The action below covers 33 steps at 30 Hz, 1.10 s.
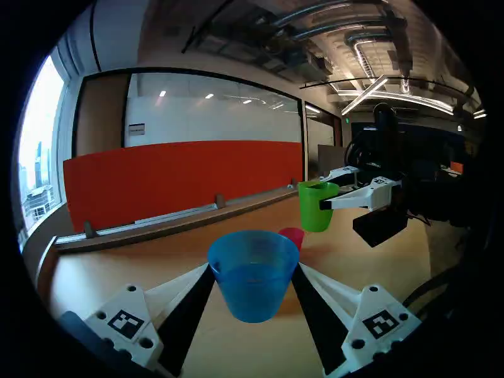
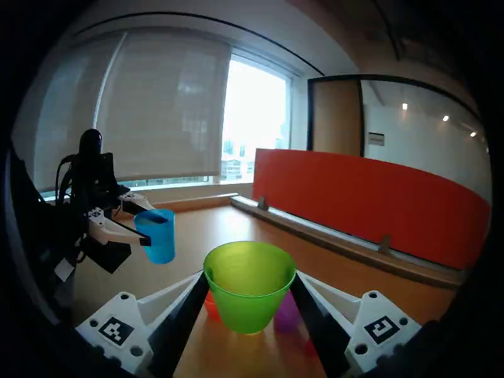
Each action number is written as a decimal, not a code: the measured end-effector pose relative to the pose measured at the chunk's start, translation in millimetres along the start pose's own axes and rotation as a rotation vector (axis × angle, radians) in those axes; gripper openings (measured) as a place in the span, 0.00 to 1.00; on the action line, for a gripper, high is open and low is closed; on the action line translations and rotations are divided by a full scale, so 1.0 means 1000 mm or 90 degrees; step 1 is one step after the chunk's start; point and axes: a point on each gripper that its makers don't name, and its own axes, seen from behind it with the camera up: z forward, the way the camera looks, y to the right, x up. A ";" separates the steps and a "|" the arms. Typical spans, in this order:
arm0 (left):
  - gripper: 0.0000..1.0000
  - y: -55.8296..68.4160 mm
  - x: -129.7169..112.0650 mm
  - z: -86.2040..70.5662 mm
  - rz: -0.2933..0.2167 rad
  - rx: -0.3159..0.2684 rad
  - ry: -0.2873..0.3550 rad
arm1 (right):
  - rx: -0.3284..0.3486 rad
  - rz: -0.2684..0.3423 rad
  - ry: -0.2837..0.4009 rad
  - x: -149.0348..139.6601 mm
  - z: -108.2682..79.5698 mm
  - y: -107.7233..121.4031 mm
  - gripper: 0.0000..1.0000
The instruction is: Pour water
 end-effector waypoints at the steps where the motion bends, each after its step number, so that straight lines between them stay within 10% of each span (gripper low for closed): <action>1: 0.84 0.000 0.000 0.000 0.000 0.000 0.000 | 0.000 0.000 0.005 0.001 0.001 -0.001 0.92; 33: 0.84 -0.007 0.000 0.002 0.001 0.002 0.000 | 0.014 0.009 0.074 0.027 0.010 -0.012 0.92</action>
